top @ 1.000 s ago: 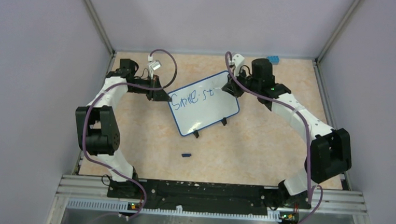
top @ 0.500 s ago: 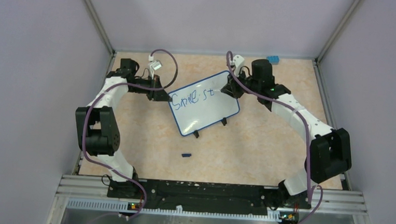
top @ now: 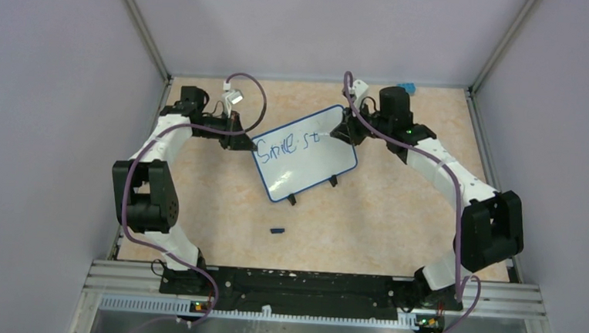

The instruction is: Write a sentence on the whiteboard

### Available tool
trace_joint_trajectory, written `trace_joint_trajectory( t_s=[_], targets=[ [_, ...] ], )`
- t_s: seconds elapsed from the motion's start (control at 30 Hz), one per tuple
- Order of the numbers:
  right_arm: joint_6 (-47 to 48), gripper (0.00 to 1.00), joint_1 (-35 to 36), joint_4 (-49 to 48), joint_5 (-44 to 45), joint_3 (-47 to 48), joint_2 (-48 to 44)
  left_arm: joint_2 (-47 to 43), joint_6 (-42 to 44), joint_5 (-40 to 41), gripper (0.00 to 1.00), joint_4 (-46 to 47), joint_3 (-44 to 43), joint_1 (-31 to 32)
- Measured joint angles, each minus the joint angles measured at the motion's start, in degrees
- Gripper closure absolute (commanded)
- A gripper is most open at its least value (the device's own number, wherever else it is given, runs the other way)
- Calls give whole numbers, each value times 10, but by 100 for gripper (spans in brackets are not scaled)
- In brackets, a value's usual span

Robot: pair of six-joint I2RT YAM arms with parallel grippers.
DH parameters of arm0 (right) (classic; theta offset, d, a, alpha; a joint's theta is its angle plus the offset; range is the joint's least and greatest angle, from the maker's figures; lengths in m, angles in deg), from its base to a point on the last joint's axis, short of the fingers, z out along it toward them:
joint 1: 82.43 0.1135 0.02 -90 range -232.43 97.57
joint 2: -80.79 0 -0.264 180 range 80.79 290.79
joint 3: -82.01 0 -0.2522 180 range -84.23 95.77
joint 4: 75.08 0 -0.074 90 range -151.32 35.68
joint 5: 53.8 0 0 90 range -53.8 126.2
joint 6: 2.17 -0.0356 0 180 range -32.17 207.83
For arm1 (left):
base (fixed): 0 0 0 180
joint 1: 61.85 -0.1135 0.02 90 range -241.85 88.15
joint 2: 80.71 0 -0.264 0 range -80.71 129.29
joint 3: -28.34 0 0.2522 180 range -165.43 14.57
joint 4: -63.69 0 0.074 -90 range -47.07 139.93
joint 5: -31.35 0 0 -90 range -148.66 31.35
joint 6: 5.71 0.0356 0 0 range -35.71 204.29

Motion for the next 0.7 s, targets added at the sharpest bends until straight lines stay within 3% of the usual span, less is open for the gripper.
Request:
trace_joint_trajectory(
  t_s=[0.7],
  targets=[
    [-9, 100, -3, -19, 1, -1, 0, -1, -2, 3, 100, 5, 0, 4]
  ],
)
